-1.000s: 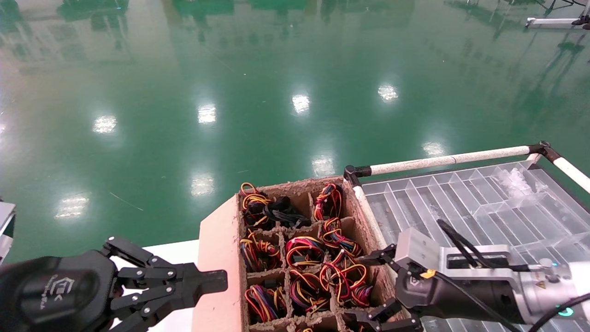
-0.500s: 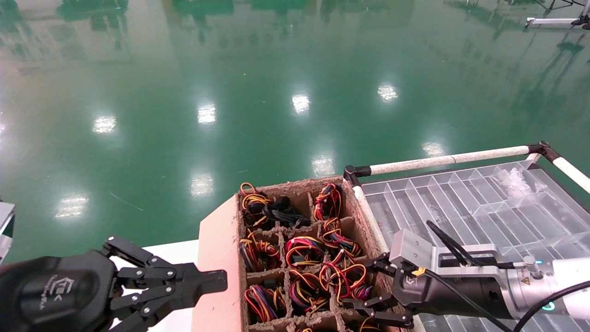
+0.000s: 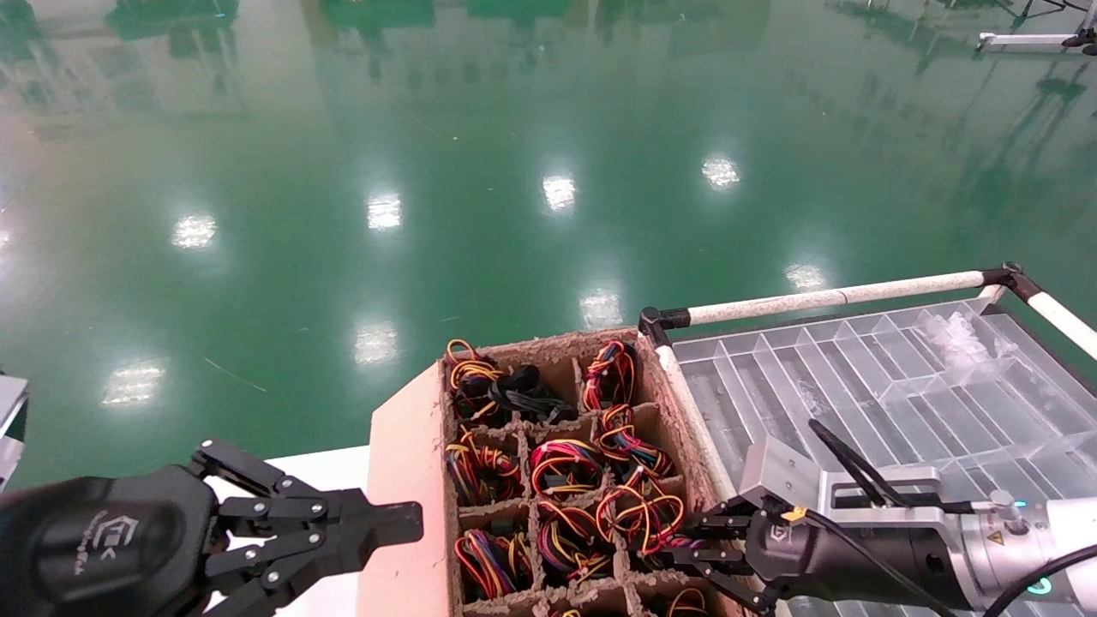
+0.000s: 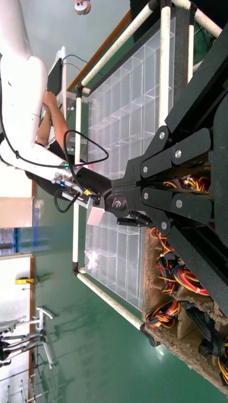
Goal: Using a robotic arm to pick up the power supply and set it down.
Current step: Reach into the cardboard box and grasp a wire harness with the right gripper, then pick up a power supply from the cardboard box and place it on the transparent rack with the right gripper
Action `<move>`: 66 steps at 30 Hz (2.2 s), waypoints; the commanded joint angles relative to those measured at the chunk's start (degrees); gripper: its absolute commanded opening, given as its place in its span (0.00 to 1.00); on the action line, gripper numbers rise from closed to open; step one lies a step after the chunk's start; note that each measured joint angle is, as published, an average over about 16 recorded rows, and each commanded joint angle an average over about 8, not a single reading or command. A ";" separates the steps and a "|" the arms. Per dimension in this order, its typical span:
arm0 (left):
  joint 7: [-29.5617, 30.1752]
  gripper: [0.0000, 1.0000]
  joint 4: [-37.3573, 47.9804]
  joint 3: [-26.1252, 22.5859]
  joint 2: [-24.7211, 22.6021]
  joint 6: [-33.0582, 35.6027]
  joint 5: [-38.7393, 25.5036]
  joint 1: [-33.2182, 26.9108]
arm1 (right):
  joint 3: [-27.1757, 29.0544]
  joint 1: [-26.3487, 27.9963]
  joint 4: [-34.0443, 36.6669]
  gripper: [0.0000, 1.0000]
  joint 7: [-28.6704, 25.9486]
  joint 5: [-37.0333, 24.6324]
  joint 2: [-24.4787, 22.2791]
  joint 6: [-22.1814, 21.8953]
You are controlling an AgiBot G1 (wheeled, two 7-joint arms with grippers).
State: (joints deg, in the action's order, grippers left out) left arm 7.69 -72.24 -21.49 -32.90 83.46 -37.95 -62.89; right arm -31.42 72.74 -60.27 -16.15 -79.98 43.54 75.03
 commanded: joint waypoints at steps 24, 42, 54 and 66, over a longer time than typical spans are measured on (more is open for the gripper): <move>0.00 1.00 0.00 -0.01 0.00 0.00 0.01 0.00 | 9.82 1.04 -4.97 0.00 -1.03 17.25 -5.57 2.37; -0.01 1.00 0.00 -0.02 0.01 -0.01 0.01 0.00 | 11.81 21.95 17.30 0.00 8.05 19.54 0.99 9.16; -0.01 1.00 0.00 -0.02 0.01 -0.01 0.01 -0.01 | 6.39 34.25 38.12 0.00 21.53 8.31 6.14 8.07; -0.01 1.00 0.00 -0.03 0.01 -0.01 0.02 -0.01 | 0.74 37.81 48.73 0.00 32.32 -2.15 12.13 -3.33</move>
State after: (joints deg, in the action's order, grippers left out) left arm 7.67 -72.24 -21.51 -32.89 83.45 -37.93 -62.90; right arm -30.36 110.42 -11.78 15.92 -81.59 55.51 72.00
